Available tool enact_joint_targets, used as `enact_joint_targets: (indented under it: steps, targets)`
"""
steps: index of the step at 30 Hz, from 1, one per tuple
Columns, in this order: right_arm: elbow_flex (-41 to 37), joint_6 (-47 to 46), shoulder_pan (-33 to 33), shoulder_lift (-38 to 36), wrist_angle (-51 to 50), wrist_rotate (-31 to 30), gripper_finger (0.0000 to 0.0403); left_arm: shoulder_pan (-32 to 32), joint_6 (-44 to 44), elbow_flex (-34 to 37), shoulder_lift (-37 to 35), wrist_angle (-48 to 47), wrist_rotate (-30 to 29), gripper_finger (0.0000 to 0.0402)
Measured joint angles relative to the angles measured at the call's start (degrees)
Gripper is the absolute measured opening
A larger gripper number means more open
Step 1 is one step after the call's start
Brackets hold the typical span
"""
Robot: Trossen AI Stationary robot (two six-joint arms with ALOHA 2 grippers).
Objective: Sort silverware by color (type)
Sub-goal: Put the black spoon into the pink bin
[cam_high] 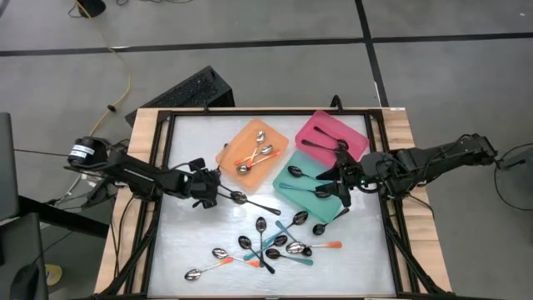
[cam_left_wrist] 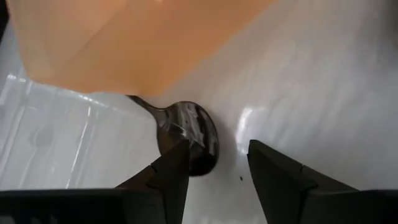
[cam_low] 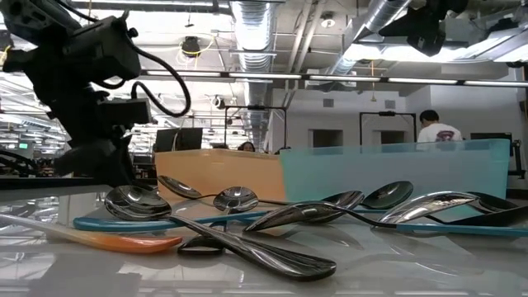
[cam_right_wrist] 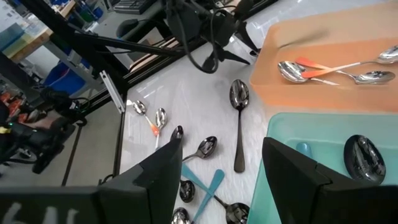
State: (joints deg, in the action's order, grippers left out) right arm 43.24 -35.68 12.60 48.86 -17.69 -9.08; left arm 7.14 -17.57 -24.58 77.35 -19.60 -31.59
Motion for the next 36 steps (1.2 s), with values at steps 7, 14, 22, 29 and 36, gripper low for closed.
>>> enact_joint_targets:
  steps: [7, 14, 22, 29, 36]
  targets:
    - [0.00, -0.31, 0.00, 0.00, 0.01, 0.02, 0.0232, -0.07, -1.40, 0.11, 0.30, 0.22, 1.04, 0.0122]
    - [0.00, -0.35, 0.00, 0.00, 0.29, 0.02, 0.0232, -0.05, -5.44, 0.14, 0.38, -0.10, 1.40, 0.0024]
    - [0.00, -1.91, 0.00, 0.00, 0.27, 0.03, 0.0232, -0.17, -16.26, -0.48, 0.47, -2.56, -0.64, 0.0003]
    - [0.00, -1.55, -0.18, 0.00, 0.28, 0.02, 0.0232, 2.79, -24.79, -6.80, 0.33, -8.38, 4.20, 0.0000]
    - [0.00, -1.36, -1.69, 0.00, 0.29, 0.00, 0.0232, 6.29, -28.97, -14.09, -1.02, -18.20, 10.17, 0.0001]
